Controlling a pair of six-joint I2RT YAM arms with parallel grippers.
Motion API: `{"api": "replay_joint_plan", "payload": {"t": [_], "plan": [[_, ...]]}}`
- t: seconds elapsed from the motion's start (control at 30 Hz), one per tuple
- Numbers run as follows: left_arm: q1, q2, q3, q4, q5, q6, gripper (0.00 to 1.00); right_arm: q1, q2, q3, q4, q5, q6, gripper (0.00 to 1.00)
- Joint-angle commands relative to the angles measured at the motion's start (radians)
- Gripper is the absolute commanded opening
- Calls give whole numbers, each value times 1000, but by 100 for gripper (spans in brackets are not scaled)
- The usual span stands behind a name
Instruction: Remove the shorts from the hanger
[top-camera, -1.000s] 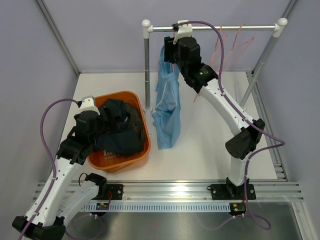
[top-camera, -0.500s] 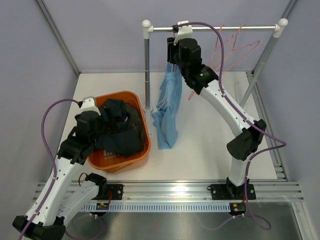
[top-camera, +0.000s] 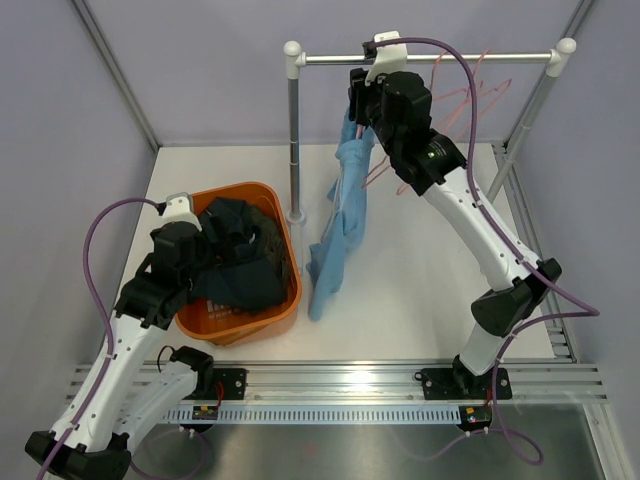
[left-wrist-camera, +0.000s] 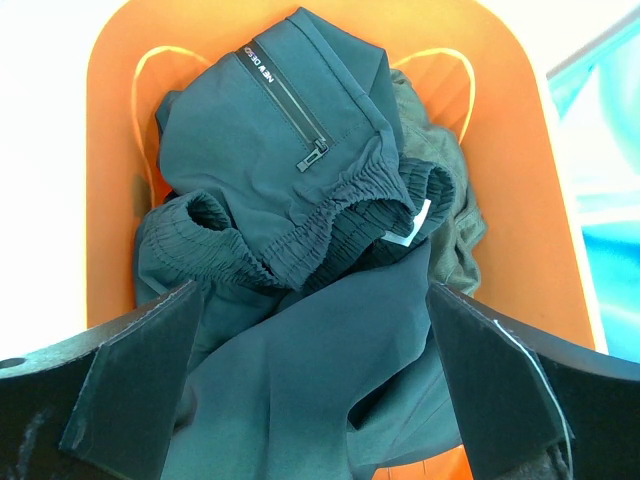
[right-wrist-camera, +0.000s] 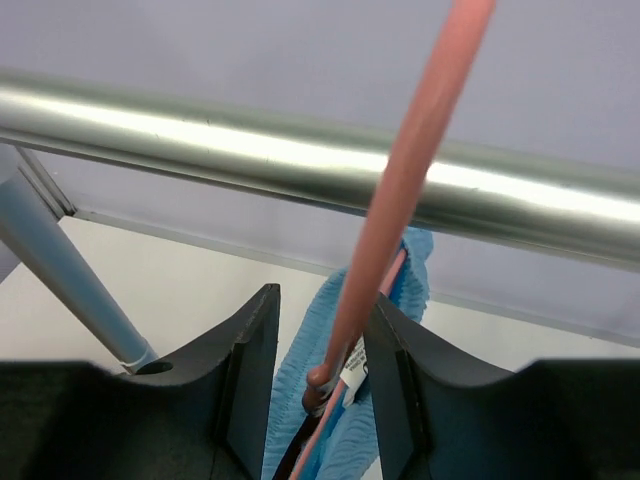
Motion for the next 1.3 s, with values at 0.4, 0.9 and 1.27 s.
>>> {"api": "replay_joint_plan", "payload": {"t": [0.4,0.9,1.27], "plan": [[4,0,1,49,18,18,99,8,-172,16,-99,-102,-9,0],[4,41,87,87,161,23,99,8,-356,-37,-349,-395,-3,0],[-152,222,325,179,311,-14,99,8,-508,-144,-452,-694,3,0]]}}
